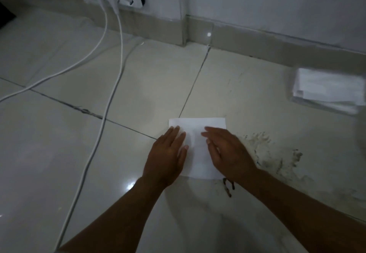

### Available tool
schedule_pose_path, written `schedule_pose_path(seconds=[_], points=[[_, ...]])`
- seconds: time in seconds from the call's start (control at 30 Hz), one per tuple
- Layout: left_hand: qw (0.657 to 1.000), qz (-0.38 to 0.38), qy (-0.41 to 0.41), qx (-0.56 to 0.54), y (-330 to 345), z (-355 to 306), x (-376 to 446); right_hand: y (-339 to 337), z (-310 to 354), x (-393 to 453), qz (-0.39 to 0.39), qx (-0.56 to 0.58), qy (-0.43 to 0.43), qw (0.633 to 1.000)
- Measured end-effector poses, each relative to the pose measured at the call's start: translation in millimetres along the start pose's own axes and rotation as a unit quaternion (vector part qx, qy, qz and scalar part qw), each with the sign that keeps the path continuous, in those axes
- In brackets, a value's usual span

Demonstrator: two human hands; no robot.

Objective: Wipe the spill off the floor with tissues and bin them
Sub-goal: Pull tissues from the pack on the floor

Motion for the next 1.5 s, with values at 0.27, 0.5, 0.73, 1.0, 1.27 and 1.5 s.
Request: schedule_pose_path(seconds=[0.27,0.5,0.73,1.0,1.27,1.5], points=[[0.999,0.035,-0.002,0.04,54,-16,24,42,-5,15,0.092,-0.172,-0.073,0.978],[0.999,0.003,-0.011,0.04,56,-6,18,76,-5,-3,0.088,-0.178,-0.031,0.98],[0.999,0.001,-0.013,0.032,59,-5,20,77,-8,-1,0.057,-0.166,-0.034,0.984],[0.999,0.002,-0.008,0.047,61,-4,20,70,-3,0,0.049,-0.161,-0.037,0.985],[0.999,0.015,-0.002,0.04,52,-11,25,32,-10,4,-0.029,-0.052,-0.031,0.998],[0.998,-0.013,0.063,-0.011,42,-73,46,-27,-55,-11,-0.122,-0.081,0.024,0.989]])
Point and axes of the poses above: each hand's wrist, its own x-axis towards the middle knuckle, its own y-axis out of the palm, z = x × y, the point moved 10 cm from there along x, towards the middle knuckle, and after that the axes turned 5 degrees about -z, right-handed, at the moved point
